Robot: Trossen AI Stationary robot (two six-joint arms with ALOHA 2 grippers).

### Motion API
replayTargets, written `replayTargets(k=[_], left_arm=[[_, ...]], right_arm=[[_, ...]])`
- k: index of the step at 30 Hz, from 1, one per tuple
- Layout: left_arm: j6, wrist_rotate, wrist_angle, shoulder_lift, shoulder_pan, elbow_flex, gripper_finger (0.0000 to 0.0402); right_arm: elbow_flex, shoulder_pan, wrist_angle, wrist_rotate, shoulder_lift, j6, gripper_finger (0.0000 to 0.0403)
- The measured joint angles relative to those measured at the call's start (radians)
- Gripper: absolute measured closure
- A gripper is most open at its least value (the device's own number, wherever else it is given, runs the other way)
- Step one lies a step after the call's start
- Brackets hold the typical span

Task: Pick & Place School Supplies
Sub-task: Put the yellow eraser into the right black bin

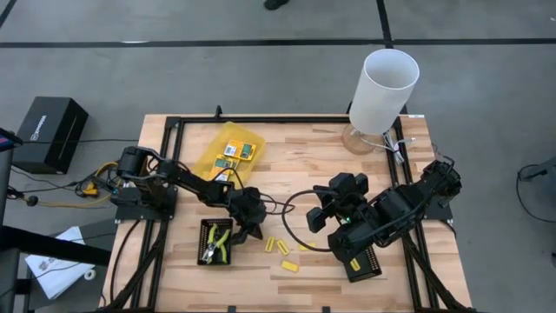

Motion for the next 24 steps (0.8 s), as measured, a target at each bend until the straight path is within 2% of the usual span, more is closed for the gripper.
replayTargets(k=[7,13,24], left_arm=[[-0.066,0.021,0.139,-0.002,-0.033,0.002,0.0401],[-0.068,-0.023,0.138,0.006,-0.049,0.002,0.0401],[-0.063,-0.028,0.142,0.058,-0.045,0.003,0.0401]], right_arm=[[0.0,-0.006,0.0,0.0,0.0,-0.001,0.0403],[0.0,-0.006,0.0,-0.001,0.0,-0.002,0.0403],[0.0,-0.014,0.0,-0.009,0.0,-0.001,0.0403]])
